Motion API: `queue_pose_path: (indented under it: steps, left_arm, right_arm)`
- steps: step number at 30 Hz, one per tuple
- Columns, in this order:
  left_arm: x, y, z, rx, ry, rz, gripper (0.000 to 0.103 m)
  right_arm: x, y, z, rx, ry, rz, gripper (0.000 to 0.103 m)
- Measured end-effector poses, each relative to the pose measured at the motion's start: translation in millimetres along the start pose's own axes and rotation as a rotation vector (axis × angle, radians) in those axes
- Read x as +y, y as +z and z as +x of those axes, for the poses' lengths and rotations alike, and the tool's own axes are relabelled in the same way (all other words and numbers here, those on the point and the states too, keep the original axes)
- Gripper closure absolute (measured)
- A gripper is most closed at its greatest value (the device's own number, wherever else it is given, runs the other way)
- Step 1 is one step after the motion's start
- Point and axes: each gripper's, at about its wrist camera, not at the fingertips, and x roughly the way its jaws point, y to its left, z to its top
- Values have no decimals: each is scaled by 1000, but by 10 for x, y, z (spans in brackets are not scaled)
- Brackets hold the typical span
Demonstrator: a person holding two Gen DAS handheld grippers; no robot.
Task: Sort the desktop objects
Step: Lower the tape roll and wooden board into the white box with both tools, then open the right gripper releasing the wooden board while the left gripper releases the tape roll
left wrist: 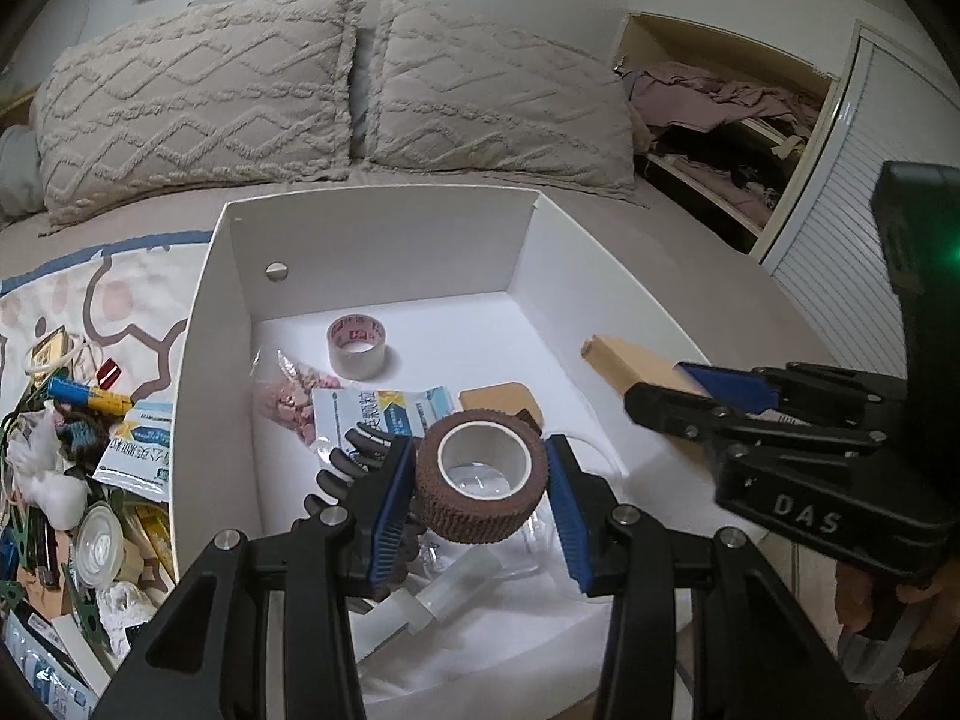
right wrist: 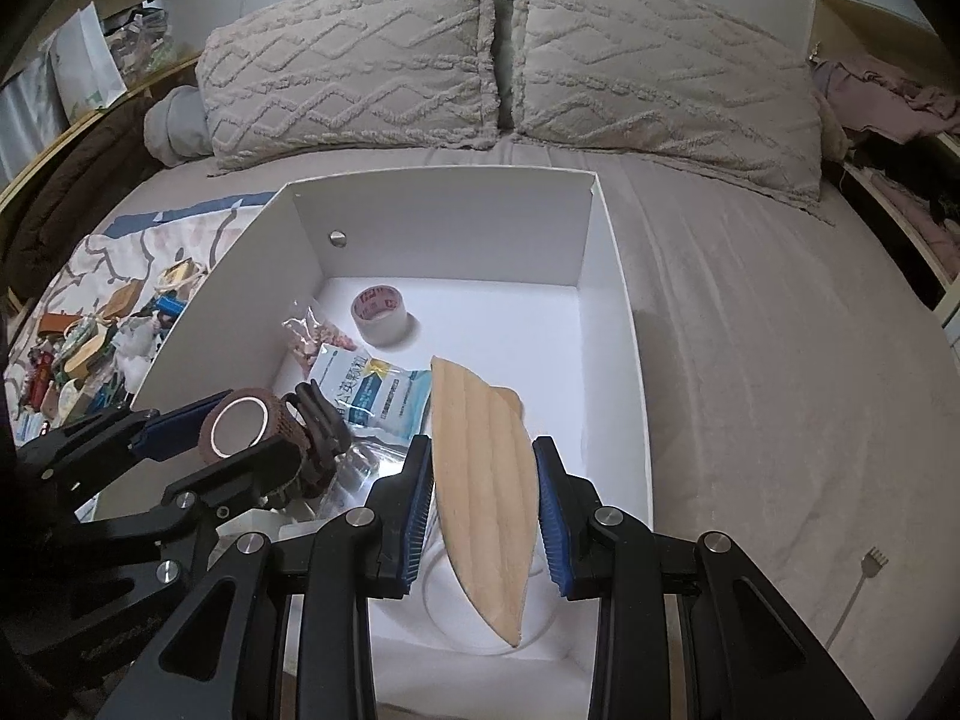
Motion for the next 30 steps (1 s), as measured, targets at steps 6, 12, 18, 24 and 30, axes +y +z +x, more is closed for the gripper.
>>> queue_pose_path:
  steps: [6, 12, 18, 24, 30]
  left_arm:
    - [-25, -40, 40, 23, 5, 4, 60]
    - [-102, -72, 102, 46, 3, 22, 60]
    - [-182, -95, 155, 64, -6, 32, 60]
    - [-243, -120, 225, 87, -15, 39, 60]
    - [-295, -125, 250, 92, -23, 50, 60]
  right_arm:
    - [-9, -12, 14, 13, -13, -10, 70]
    - [-2, -12, -29, 8, -10, -18, 70]
    - [0, -5, -52, 4, -8, -16, 70]
    - [-27, 8, -69, -2, -7, -4, 70]
    - [-68, 11, -61, -1, -4, 18, 70]
